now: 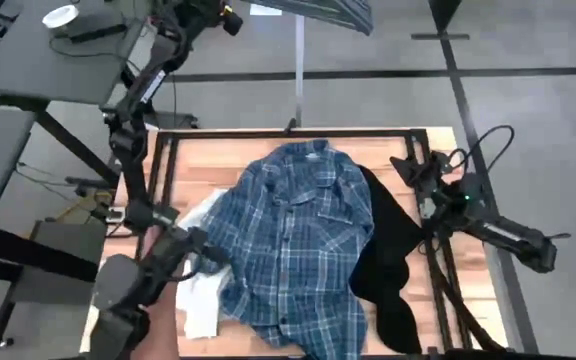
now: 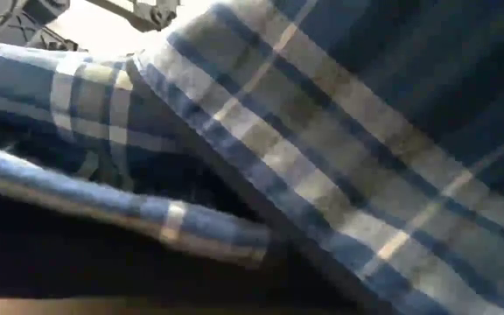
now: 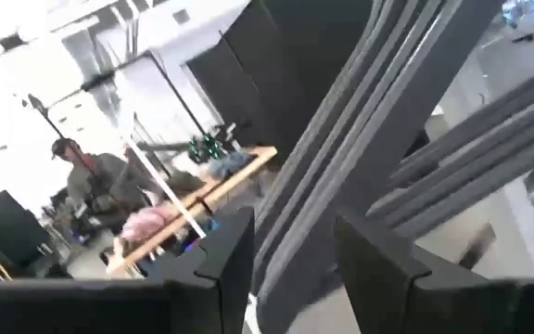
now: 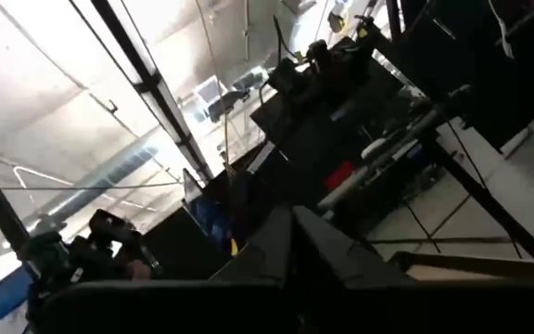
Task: Hang clothes
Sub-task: Unhang the hanger from the rack and put it on the table
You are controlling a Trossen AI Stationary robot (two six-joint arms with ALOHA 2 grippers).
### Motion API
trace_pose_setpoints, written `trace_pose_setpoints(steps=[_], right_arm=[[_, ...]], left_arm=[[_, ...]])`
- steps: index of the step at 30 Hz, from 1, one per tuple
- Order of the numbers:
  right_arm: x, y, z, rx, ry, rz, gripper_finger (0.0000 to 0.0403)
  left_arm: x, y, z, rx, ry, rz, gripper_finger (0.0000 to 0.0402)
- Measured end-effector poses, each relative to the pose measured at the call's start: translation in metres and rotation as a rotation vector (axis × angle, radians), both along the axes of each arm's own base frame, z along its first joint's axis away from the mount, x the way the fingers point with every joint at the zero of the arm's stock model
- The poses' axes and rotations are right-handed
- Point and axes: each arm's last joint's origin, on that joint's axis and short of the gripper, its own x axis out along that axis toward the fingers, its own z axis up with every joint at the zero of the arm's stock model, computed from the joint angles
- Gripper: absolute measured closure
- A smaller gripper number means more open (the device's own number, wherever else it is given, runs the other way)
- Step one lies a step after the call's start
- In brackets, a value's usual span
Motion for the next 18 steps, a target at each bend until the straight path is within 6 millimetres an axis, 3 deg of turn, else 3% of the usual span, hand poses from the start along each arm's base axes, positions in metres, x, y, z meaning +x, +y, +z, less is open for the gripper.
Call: trace_pose_setpoints(steps=[13,18], right_arm=[[0.002,-0.001,-0.005,0.037,0.045,0.006,0.0400],[0.002,-0.001,-0.005,0.038,0.046,0.002,0.0400]], left_arm=[[0.009,0.007,-0.016,0.042,0.116,-0.007,0.0271],[0.008,0.019,-0.022,0.124,0.110,0.031,0.0271]])
